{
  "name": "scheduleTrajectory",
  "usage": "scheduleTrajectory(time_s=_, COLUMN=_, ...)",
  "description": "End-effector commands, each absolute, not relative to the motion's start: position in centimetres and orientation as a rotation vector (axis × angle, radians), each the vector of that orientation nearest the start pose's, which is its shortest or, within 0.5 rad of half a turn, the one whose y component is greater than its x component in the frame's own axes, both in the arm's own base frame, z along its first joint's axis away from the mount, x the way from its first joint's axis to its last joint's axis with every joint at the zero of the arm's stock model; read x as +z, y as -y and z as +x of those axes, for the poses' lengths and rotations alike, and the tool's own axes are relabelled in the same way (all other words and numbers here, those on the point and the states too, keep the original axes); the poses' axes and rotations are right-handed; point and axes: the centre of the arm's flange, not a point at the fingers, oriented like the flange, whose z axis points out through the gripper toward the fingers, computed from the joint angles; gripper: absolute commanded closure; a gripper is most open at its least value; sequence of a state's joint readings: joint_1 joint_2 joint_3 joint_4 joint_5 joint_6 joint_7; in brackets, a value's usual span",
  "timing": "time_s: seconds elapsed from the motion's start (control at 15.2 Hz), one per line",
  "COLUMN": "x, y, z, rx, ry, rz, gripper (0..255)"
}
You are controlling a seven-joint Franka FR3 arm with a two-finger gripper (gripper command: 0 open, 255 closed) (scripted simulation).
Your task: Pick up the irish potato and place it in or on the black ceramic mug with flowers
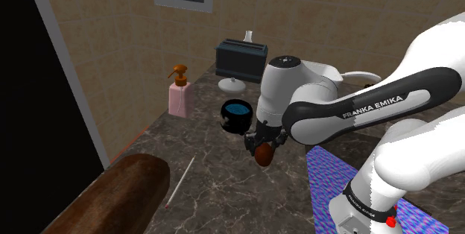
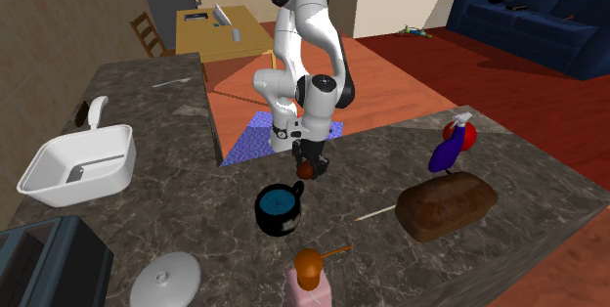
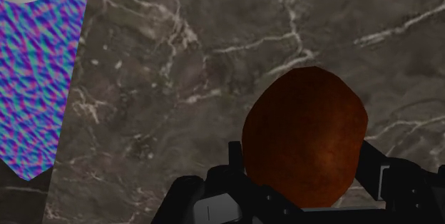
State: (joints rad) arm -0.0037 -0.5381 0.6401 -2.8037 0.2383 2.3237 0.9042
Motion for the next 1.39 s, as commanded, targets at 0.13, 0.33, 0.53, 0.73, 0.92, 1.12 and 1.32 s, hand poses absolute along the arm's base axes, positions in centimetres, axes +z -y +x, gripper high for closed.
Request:
scheduleTrajectory(time_s=0.13, x=32.9, y=-19.1, z=29.6, rx=-0.143, ry=-0.816, rz=-3.142, gripper=255)
scheduleTrajectory(time_s=0.33, x=32.9, y=-19.1, z=29.6, rx=-0.143, ry=-0.816, rz=-3.142, gripper=255)
scheduleTrajectory(time_s=0.53, x=32.9, y=-19.1, z=29.6, rx=-0.143, ry=-0.816, rz=-3.142, gripper=255)
scheduleTrajectory(time_s=0.73, x=34.5, y=-19.1, z=29.6, rx=-0.143, ry=-0.816, rz=-3.142, gripper=255)
scheduleTrajectory(time_s=0.92, x=36.1, y=-19.1, z=29.6, rx=-0.143, ry=-0.816, rz=-3.142, gripper=255)
scheduleTrajectory(time_s=1.12, x=37.7, y=-19.1, z=29.6, rx=-0.143, ry=-0.816, rz=-3.142, gripper=255)
scheduleTrajectory(time_s=1.32, x=39.3, y=-19.1, z=29.6, rx=-0.143, ry=-0.816, rz=-3.142, gripper=255)
